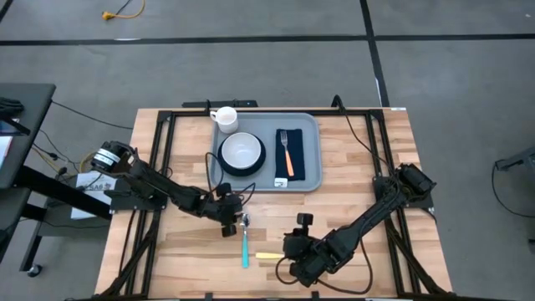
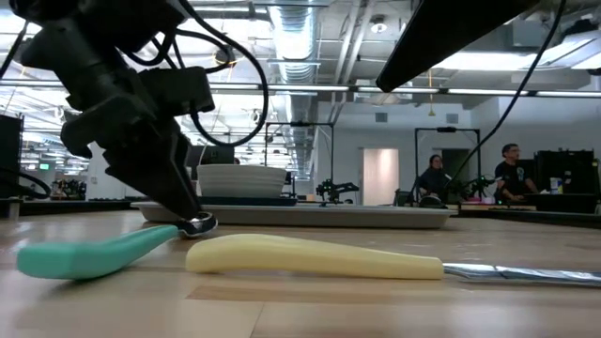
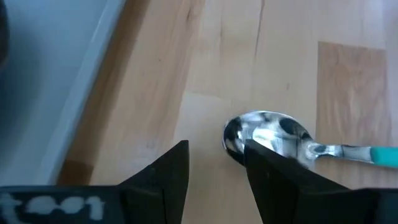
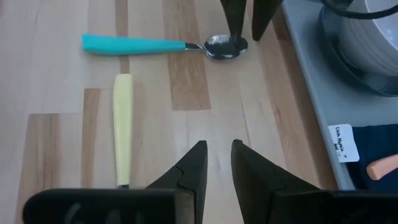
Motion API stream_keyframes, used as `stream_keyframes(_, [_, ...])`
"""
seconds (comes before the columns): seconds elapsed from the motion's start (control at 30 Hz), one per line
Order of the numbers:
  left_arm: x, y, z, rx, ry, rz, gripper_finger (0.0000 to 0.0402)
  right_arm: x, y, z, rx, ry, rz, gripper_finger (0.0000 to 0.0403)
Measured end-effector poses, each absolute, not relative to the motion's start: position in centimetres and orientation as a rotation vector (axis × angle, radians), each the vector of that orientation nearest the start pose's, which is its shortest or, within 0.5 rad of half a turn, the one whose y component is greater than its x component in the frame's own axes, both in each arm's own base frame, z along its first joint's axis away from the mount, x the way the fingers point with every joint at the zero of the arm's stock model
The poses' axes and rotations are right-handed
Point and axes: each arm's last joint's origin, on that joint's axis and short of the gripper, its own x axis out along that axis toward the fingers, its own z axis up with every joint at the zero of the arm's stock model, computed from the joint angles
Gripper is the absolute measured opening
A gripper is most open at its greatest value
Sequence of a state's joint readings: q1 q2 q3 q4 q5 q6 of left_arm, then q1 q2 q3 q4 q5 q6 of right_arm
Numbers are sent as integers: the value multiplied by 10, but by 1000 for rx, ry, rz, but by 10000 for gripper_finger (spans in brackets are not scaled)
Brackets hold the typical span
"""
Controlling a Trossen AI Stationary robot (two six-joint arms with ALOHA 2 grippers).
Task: Set up tray
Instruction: Put the blue spoon on the blue napkin to the left of the orange fork
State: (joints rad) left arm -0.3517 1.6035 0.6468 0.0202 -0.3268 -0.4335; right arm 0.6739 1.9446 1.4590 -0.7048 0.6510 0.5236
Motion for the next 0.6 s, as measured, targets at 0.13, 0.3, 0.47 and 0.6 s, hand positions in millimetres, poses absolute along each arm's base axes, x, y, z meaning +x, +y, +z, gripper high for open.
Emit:
stream_keyframes(0.13, [261,-87,125,-106,873,147,144,319,233,204,-247,892,-219,65])
stream_keyframes(0.3, [262,-88,125,-125,878,121,144,319,233,204,-247,892,-219,65])
stream_keyframes(0.47, [265,-89,128,-134,833,97,144,319,233,204,-247,892,-219,65])
stream_keyframes(0.6, [267,-91,130,-136,818,61,144,319,233,204,-247,892,-219,65])
